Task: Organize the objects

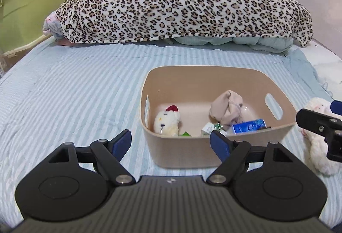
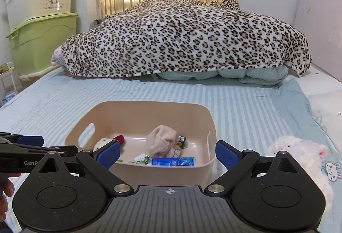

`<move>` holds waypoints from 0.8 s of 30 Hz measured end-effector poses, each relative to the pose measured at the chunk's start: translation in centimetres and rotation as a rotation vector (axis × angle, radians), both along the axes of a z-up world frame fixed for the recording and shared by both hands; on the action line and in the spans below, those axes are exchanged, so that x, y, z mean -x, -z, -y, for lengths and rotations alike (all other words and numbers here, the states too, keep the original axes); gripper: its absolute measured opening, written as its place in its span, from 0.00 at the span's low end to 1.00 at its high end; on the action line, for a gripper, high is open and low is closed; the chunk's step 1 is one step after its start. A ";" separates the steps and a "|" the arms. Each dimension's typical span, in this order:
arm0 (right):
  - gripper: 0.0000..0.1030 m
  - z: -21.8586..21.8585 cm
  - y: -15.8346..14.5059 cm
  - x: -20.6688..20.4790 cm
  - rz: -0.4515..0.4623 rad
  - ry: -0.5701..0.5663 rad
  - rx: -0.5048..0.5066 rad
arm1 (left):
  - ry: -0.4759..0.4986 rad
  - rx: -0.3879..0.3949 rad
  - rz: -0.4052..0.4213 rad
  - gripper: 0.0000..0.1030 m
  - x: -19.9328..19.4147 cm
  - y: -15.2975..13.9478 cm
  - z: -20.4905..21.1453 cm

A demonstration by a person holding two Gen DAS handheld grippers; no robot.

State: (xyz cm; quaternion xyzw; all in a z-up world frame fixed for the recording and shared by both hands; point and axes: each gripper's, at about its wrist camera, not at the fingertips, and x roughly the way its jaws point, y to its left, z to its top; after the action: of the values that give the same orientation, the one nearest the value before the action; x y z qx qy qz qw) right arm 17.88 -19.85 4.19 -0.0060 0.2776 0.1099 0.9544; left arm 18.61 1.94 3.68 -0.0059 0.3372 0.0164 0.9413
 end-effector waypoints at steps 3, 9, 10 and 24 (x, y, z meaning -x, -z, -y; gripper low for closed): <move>0.94 0.0 -0.3 1.6 0.020 0.005 -0.002 | 0.011 0.019 -0.005 0.79 1.7 0.0 -0.1; 0.94 0.2 -0.6 4.2 0.031 0.012 -0.036 | 0.011 0.020 0.001 0.79 4.4 -0.4 -0.3; 0.94 0.2 -0.6 4.7 0.034 0.013 -0.040 | 0.009 0.023 0.005 0.79 4.8 -0.5 -0.4; 0.93 -0.3 -0.7 10.4 0.039 -0.020 -0.018 | 0.010 0.014 0.018 0.78 10.4 -0.6 -0.6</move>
State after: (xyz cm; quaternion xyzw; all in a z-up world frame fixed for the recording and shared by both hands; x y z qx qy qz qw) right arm 7.51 -19.55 4.94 -0.0023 0.2579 0.1218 0.9585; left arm 8.22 2.59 4.32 -0.0108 0.3290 0.0095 0.9442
